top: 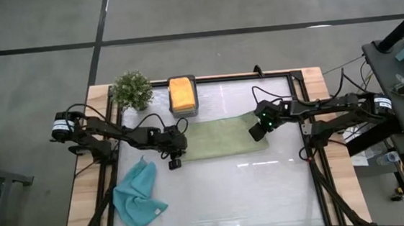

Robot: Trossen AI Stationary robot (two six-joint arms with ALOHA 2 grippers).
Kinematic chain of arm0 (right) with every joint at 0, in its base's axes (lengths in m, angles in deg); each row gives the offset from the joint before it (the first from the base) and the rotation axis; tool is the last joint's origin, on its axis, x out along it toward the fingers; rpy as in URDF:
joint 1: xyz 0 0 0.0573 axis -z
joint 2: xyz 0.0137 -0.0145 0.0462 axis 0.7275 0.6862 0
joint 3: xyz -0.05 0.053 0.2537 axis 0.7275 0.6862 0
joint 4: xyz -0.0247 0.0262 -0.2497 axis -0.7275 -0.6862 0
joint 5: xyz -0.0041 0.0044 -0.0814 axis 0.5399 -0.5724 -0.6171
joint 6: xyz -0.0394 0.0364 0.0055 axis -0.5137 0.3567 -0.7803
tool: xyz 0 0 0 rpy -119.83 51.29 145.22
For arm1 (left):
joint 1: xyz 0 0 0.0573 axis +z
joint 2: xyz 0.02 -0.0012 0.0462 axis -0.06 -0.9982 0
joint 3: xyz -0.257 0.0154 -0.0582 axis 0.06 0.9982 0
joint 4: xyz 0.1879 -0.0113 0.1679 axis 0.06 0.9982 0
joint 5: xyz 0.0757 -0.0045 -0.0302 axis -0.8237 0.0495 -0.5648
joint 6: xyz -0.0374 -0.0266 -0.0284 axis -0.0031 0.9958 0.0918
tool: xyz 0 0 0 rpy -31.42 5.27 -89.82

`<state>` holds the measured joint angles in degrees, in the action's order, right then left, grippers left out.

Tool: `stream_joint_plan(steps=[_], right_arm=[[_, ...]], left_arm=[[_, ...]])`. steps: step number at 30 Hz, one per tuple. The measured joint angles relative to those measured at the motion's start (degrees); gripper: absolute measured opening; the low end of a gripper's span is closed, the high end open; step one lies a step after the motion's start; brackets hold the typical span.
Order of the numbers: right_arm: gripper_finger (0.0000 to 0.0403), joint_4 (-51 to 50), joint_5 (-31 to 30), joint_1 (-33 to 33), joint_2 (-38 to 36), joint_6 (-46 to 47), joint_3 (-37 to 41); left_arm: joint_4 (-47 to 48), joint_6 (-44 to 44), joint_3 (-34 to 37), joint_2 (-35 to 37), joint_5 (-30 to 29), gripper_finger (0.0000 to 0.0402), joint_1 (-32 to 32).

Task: Fold microfiber towels
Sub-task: Fold the green towel

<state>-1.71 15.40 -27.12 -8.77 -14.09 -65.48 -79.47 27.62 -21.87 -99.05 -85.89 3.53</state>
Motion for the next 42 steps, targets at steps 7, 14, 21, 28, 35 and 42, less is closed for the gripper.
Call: stream_joint_plan(steps=[7,14,21,28,35,42], right_arm=[[0.0012,-8.82,-3.79,-0.02,-1.27,-1.39,-3.38],[0.0011,-29.89,-14.80,-0.02,-1.35,-4.33,-13.73],[0.0011,-30.05,-12.17,-0.05,-1.35,-3.81,-18.70],[0.0012,-17.04,-0.45,-0.19,-0.22,-2.64,-18.09],[0.0012,-4.67,2.62,-2.36,6.67,-1.50,-18.03],[0.0012,5.68,2.78,-3.83,15.46,-0.78,-19.50]], left_arm=[[5.22,0.00,0.01,2.77,-0.16,0.0054,0.01],[3.33,0.15,0.39,1.89,-0.16,0.0054,-0.03],[-7.46,-1.76,0.72,-2.84,-0.12,0.0054,-0.03],[-13.06,-2.49,0.76,-6.84,0.15,0.0054,0.01],[-14.70,-2.77,0.72,-7.84,0.32,0.0054,0.01],[-14.66,-2.86,0.72,-7.77,0.43,0.0054,0.01]])
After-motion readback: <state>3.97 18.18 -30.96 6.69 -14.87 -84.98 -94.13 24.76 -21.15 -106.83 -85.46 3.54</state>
